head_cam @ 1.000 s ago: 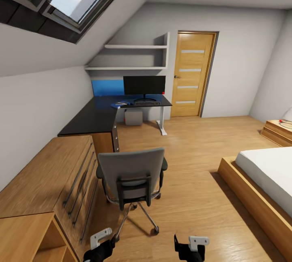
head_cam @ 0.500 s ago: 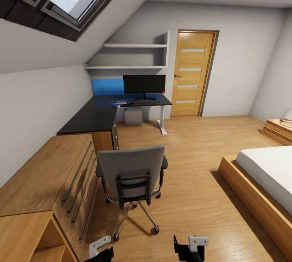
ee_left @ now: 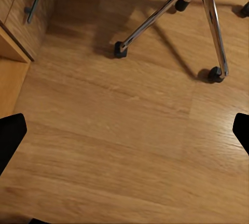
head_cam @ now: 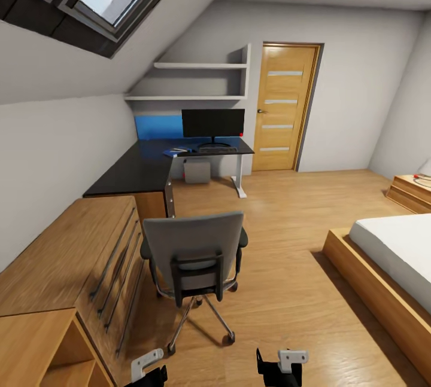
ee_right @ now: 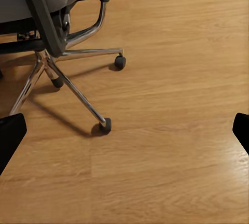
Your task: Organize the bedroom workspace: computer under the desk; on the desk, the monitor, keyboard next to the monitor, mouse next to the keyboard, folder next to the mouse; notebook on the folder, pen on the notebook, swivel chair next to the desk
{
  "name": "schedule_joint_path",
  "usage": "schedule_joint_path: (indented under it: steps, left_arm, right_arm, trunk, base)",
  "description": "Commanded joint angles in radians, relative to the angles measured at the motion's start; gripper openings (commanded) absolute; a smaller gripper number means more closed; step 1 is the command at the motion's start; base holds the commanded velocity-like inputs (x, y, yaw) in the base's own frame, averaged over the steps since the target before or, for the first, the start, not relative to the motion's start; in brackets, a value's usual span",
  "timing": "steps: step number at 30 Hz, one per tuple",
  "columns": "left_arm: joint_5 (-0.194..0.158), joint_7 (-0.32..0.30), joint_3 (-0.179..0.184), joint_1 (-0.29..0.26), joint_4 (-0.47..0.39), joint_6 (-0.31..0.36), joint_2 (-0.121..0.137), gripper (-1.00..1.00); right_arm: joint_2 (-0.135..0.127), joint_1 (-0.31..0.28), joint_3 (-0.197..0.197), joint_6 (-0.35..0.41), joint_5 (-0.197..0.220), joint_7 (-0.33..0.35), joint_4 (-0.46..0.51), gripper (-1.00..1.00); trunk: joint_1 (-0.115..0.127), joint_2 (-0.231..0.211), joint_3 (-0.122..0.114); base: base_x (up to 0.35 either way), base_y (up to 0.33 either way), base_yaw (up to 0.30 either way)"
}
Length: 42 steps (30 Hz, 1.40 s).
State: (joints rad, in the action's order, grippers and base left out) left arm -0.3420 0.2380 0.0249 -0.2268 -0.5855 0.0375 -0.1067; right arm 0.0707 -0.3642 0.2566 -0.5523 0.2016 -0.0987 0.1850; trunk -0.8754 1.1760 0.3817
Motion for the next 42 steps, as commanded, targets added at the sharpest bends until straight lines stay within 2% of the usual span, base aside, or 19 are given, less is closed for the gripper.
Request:
schedule_joint_path:
  steps: [1,42]
  left_arm:
    - [-0.005,0.006,0.003,0.000,-0.002,0.004,0.000,1.00]
    - [-0.005,0.006,0.004,0.000,0.004,0.004,-0.002,1.00]
  right_arm:
    - [0.000,-0.001,0.009,-0.003,0.007,-0.006,-0.001,1.00]
    - [-0.003,-0.001,0.007,-0.003,0.006,-0.006,-0.002,1.00]
  trunk:
    - [-0.004,0.008,0.004]
    - [-0.161,0.295,0.133]
  base:
    - [0.000,0.000,0.000]
    - [0.000,0.000,0.000]
